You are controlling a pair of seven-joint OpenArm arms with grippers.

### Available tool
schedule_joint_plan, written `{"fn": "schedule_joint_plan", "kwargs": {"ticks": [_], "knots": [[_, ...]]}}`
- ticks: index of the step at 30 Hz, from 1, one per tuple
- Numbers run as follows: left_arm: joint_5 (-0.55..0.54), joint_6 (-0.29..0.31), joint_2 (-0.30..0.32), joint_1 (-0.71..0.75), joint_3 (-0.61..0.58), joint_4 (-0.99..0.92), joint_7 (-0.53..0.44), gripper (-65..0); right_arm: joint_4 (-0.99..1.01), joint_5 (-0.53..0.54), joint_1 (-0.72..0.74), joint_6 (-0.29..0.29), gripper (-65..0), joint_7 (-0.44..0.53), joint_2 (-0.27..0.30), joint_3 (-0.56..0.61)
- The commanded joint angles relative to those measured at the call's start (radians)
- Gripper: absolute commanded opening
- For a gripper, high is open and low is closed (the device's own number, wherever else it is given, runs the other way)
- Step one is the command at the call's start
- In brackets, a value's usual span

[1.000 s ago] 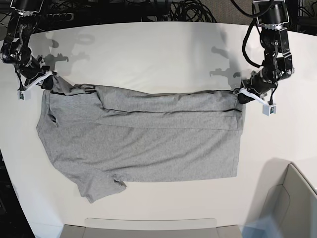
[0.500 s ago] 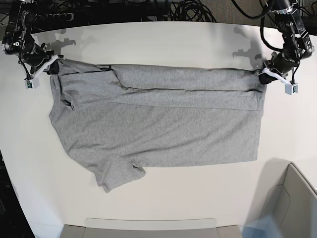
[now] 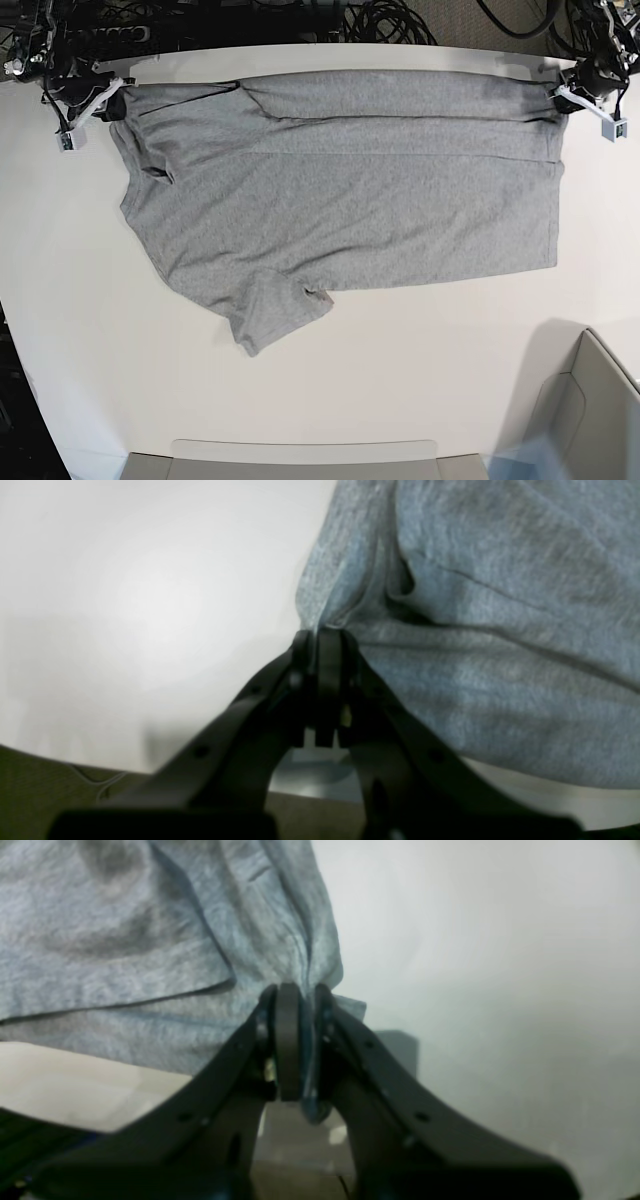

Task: Fold the T-shirt properly
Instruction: 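Pull the folded edge back toward the robot with both grippers, then release the edge and move the right gripper to the sleeve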

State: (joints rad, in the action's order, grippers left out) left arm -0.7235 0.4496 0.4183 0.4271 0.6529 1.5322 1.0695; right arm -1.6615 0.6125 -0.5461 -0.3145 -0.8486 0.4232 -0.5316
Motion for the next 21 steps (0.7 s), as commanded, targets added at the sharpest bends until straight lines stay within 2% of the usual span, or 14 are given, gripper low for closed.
{"fn": "schedule_joint_plan", "kwargs": {"ticks": [1,6,9,12,14,17,21], "knots": [[-0.002,-0.005,0.023,0.0,0.006,0.023,-0.024,-65.0,-0.015,-0.019,-0.004,0.001,-65.0,-0.014,0.018,-0.006],[-0.002,-0.01,0.02,-0.007,-0.023,0.029,-0.024,-65.0,-0.021,-0.019,0.004,0.001,-63.5,-0.016,0.016,-0.006],[-0.002,-0.01,0.023,-0.007,-0.017,0.052,-0.024,-64.6,-0.05,-0.019,0.004,0.001,-56.2,-0.016,0.016,-0.006],[-0.002,-0.012,0.023,-0.007,-0.014,0.074,-0.028,-56.6,-0.084,-0.019,-0.004,0.001,-48.1,-0.016,0.015,-0.008],[-0.002,-0.012,0.023,-0.007,0.014,0.1,-0.024,-56.1,-0.107,-0.019,-0.004,0.001,-43.9,-0.018,0.015,-0.008],[-0.002,-0.012,0.021,-0.007,0.043,0.146,-0.022,-56.1,-0.148,-0.019,-0.009,0.001,-41.8,-0.022,0.013,-0.02],[-0.002,-0.012,0.021,-0.004,0.103,0.198,0.008,-56.1,-0.211,-0.019,-0.022,0.001,-41.8,-0.024,-0.036,-0.121]]}}
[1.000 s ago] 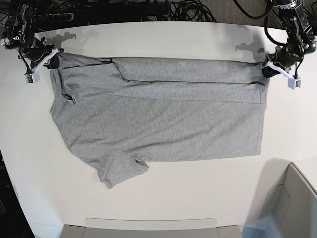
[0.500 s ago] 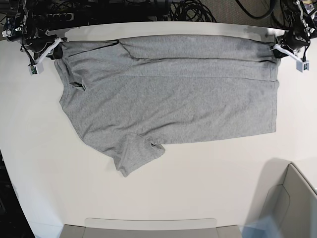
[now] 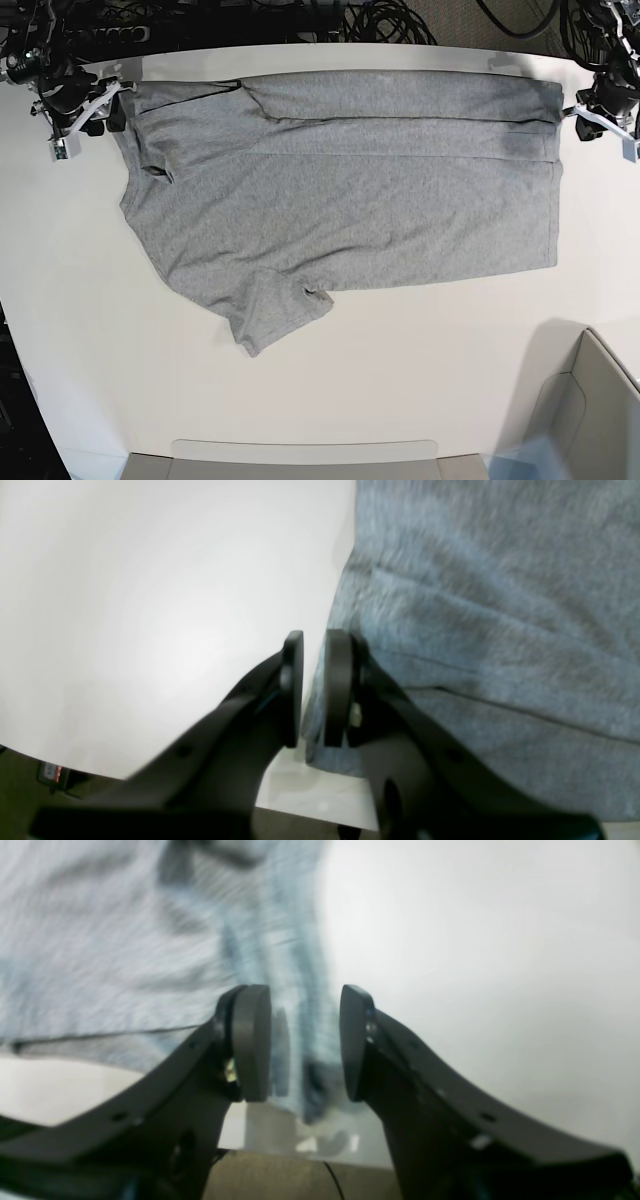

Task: Fold the T-shirt properly
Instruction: 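Release the edge and move the right gripper to the sleeve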

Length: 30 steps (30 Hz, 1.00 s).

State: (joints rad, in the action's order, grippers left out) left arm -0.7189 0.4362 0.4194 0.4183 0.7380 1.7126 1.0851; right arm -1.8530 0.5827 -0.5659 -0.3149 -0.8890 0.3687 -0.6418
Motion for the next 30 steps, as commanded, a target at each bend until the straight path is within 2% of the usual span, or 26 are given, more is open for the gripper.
{"fn": "schedule_joint_plan", "kwargs": {"ticks": [1,5,10,13,16,18,21,26,30], "knots": [[-0.006,0.002,0.02,0.003,0.033,0.023,0.01,-56.1,-0.029,0.01,-0.004,0.001,-41.8,0.017,0.013,-0.034],[-0.011,0.002,0.017,-0.014,0.061,0.028,0.023,-56.1,-0.047,0.01,0.002,0.001,-41.8,0.026,0.011,-0.117],[-0.008,0.002,0.008,-0.138,0.048,0.028,0.036,-56.1,-0.021,0.009,0.157,0.001,-41.8,0.018,0.037,-0.112],[-0.006,0.002,-0.018,-0.223,0.004,0.028,0.068,-56.1,0.059,0.004,0.306,0.001,-41.8,0.018,0.072,-0.005],[-0.006,0.002,-0.026,-0.295,-0.056,0.028,0.129,-56.1,0.212,0.003,0.476,0.001,-41.8,0.024,0.117,0.152],[-0.006,0.002,-0.026,-0.321,-0.091,0.028,0.137,-56.1,0.322,-0.007,0.591,0.001,-41.8,0.024,0.125,0.256],[-0.005,0.002,-0.026,-0.333,-0.111,0.028,0.137,-56.1,0.451,-0.086,0.725,0.001,-41.8,0.032,0.117,0.388],[-0.005,0.002,-0.034,-0.335,-0.127,0.025,0.137,-56.1,0.611,-0.238,0.84,0.003,-41.8,0.158,0.057,0.546],[-0.005,0.002,-0.034,-0.333,-0.131,0.023,0.135,-56.1,0.737,-0.278,0.924,0.004,-41.8,0.189,0.017,0.632]]}}
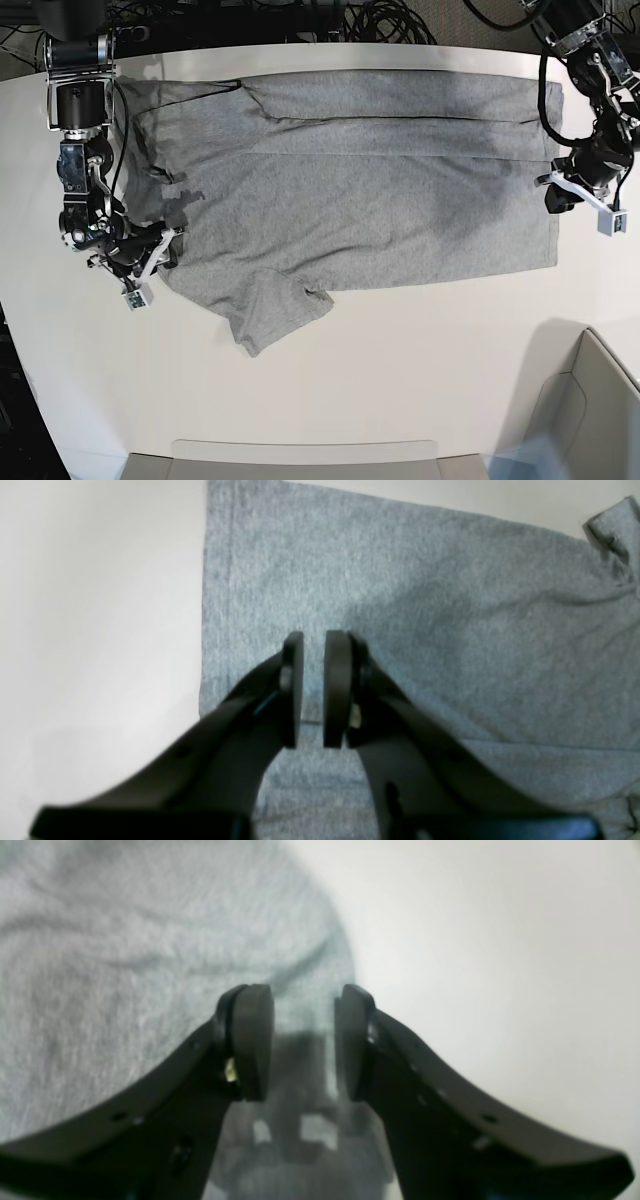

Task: Fold the T-shirt properly
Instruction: 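Release the edge and move the right gripper to the sleeve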

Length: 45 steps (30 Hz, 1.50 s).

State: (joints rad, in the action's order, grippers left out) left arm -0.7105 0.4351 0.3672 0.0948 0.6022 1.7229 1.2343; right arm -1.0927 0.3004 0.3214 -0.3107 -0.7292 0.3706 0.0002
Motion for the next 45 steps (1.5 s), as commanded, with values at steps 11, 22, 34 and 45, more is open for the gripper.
{"fn": "schedule_joint_plan", "kwargs": {"ticks": [11,22,34,45], "knots": [[-0.013,0.003,0.017,-0.014,0.005,0.012,-0.014,-56.1,-0.083,0.004,-0.063,0.006,-41.8,-0.142,-0.003,0.019],[-0.018,0.003,0.017,-0.05,0.006,-0.053,-0.015,-56.1,-0.573,0.003,-0.296,0.005,-41.8,-0.366,-0.052,-0.144],[-0.016,0.006,-0.009,-0.05,0.005,-0.056,-0.015,-56.1,-0.337,0.009,-0.029,0.002,-41.5,-0.249,-0.061,-0.188],[-0.018,0.008,-0.009,-0.05,0.005,-0.056,-0.015,-56.1,0.263,0.122,0.239,-0.002,-41.5,-0.037,-0.061,-0.065]]}}
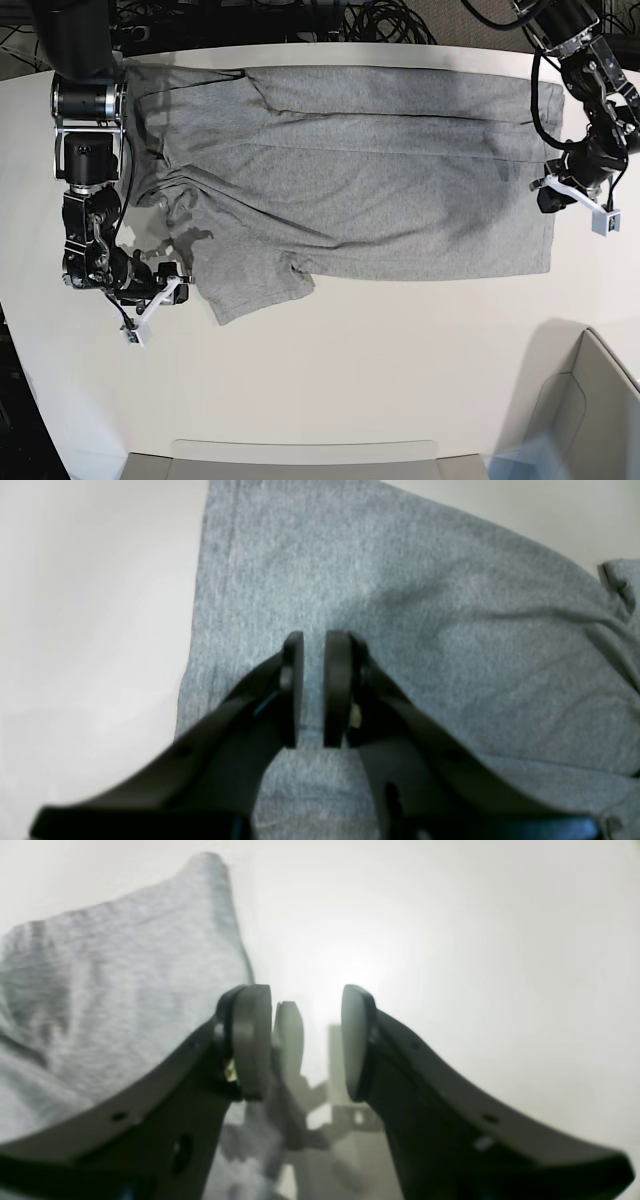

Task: Fold the T-shirt properly
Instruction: 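Release the edge and move the right gripper to the sleeve, then grasp the hem corners of the shirt with both grippers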

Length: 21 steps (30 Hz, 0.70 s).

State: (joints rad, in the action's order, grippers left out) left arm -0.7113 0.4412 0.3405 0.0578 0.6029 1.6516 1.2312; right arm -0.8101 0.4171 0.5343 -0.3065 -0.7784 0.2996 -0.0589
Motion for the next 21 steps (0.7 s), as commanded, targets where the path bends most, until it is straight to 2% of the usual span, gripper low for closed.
{"fn": "schedule_joint_plan", "kwargs": {"ticks": [1,5,11,14,17,21], "knots": [[-0.018,0.001,0.018,-0.013,0.004,0.015,-0.012,-56.1,0.015,0.006,0.039,-0.004,-41.5,0.027,0.005,0.023],[-0.018,0.001,0.016,-0.013,0.004,0.015,-0.012,-56.1,0.122,0.007,0.05,0.002,-41.5,0.09,-0.026,0.098],[-0.017,0.001,0.016,-0.02,0.005,0.014,-0.018,-56.1,0.189,0.007,0.034,0.002,-41.6,0.138,-0.075,0.103],[-0.012,0.001,0.016,-0.049,0.002,-0.011,-0.061,-55.9,0.189,0.006,0.011,0.002,-41.6,0.138,-0.096,0.112],[-0.012,0.001,0.03,-0.092,-0.028,-0.12,-0.104,-55.8,0.188,0.006,-0.001,0.002,-41.7,0.138,-0.102,0.147],[-0.012,0.0,0.147,-0.192,-0.231,-0.288,-0.23,-55.8,0.186,0.006,-0.003,0.002,-41.7,0.138,-0.096,0.192]]}}
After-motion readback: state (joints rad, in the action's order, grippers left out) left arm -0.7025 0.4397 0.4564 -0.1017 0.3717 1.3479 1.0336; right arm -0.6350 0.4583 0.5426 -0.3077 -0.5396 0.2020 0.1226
